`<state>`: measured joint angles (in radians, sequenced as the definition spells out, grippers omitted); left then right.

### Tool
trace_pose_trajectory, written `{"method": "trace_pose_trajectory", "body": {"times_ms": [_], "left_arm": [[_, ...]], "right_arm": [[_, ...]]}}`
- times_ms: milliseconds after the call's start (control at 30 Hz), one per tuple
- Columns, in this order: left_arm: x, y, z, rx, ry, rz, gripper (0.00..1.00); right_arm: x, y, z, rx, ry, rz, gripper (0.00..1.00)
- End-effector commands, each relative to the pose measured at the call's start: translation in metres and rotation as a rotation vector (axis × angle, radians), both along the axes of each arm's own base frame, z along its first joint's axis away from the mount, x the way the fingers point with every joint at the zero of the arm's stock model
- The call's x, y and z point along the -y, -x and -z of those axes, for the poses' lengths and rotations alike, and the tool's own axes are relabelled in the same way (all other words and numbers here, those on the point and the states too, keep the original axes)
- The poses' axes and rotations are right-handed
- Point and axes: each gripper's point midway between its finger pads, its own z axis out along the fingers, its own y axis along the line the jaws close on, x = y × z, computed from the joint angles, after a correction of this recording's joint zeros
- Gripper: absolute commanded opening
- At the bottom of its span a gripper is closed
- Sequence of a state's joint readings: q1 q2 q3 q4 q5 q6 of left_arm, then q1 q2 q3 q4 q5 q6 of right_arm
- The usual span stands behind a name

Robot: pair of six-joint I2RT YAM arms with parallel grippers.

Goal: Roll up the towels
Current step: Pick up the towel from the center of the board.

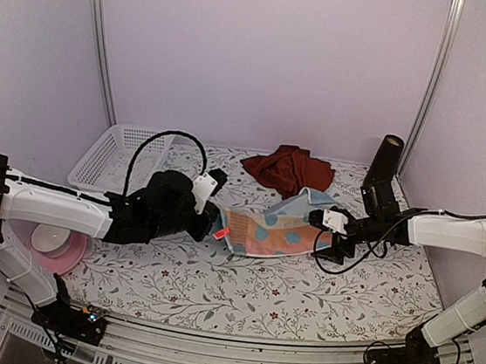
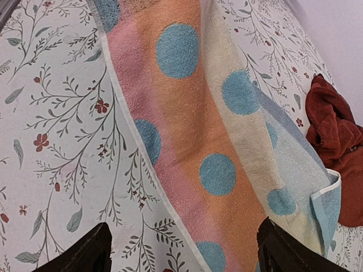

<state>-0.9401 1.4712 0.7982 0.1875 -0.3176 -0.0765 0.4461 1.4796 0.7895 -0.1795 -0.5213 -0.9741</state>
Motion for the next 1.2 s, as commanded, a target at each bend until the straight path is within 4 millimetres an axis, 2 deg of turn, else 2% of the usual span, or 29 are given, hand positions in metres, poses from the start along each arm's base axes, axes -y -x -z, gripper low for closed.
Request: {"method": "trace_pose_trajectory", "body": {"times_ms": [0,67,233,400,633,733,833,900,933,1067,1167], "left_arm": [[0.007,-0.001,-0.008,-0.038,0.087,0.005,0.00],[0.014,-0.002,-0.010,-0.051,0.101,0.015,0.00],[0.022,-0.006,-0.012,-0.061,0.113,0.016,0.00],[0.021,-0.007,-0.014,-0.055,0.122,0.009,0.00],[0.017,-0.006,-0.023,-0.043,0.136,0.007,0.00],[0.015,-0.006,-0.026,-0.037,0.138,0.003,0.00],[0.011,-0.005,-0.025,-0.037,0.137,0.000,0.00],[0.009,-0.004,-0.023,-0.041,0.134,-0.003,0.00],[0.006,-0.004,-0.021,-0.043,0.130,-0.007,0.00],[-0.002,-0.002,-0.012,-0.053,0.107,-0.016,0.01],[-0.010,-0.002,0.000,-0.059,0.068,-0.030,0.08]], "right_arm": [[-0.020,0.005,0.008,0.139,0.002,-0.046,0.91],[-0.032,0.009,0.015,0.209,0.029,-0.066,0.93],[-0.051,-0.003,0.030,0.317,0.106,-0.007,0.96],[-0.068,-0.002,0.043,0.299,0.122,0.017,0.92],[-0.080,-0.003,0.067,0.252,0.164,0.044,0.71],[-0.082,-0.007,0.068,0.244,0.166,0.070,0.58],[-0.083,-0.008,0.069,0.241,0.172,0.077,0.33],[-0.082,-0.006,0.068,0.235,0.172,0.068,0.08],[-0.083,-0.004,0.066,0.230,0.170,0.059,0.04],[-0.083,0.001,0.046,0.240,0.152,0.031,0.02],[-0.078,-0.001,0.021,0.244,0.108,0.031,0.02]]}}
